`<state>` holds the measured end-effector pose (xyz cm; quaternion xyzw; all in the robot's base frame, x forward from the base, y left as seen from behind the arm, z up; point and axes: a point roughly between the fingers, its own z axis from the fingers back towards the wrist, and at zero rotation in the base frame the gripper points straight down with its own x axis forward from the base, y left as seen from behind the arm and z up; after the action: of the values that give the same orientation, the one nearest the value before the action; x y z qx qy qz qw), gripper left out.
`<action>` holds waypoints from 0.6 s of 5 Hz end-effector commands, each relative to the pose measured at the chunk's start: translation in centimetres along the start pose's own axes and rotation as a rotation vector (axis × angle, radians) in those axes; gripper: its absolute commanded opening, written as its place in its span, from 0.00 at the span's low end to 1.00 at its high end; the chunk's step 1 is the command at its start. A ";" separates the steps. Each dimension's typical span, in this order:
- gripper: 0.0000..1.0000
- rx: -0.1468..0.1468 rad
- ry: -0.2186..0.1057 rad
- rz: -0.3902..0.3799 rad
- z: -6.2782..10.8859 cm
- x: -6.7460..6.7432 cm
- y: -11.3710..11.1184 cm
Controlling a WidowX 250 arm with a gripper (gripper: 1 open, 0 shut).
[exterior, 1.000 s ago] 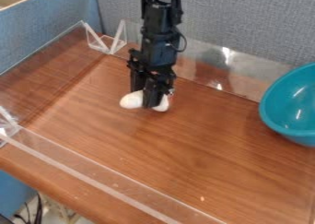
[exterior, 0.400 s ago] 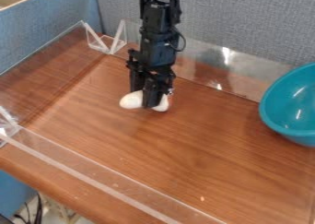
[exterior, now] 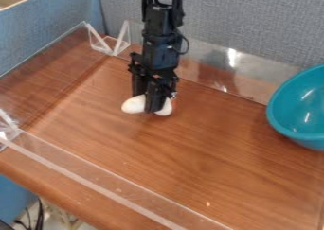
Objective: Remove the mushroom from inside the blue bowl and put it on the table
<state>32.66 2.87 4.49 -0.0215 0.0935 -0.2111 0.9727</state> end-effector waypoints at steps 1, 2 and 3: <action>0.00 0.024 -0.062 0.015 2.0 0.2 0.9; 0.00 0.019 -0.064 0.016 2.0 0.1 0.8; 0.00 0.013 -0.066 0.017 2.0 0.0 0.8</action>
<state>32.62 2.94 4.44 -0.0292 0.0928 -0.2043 0.9741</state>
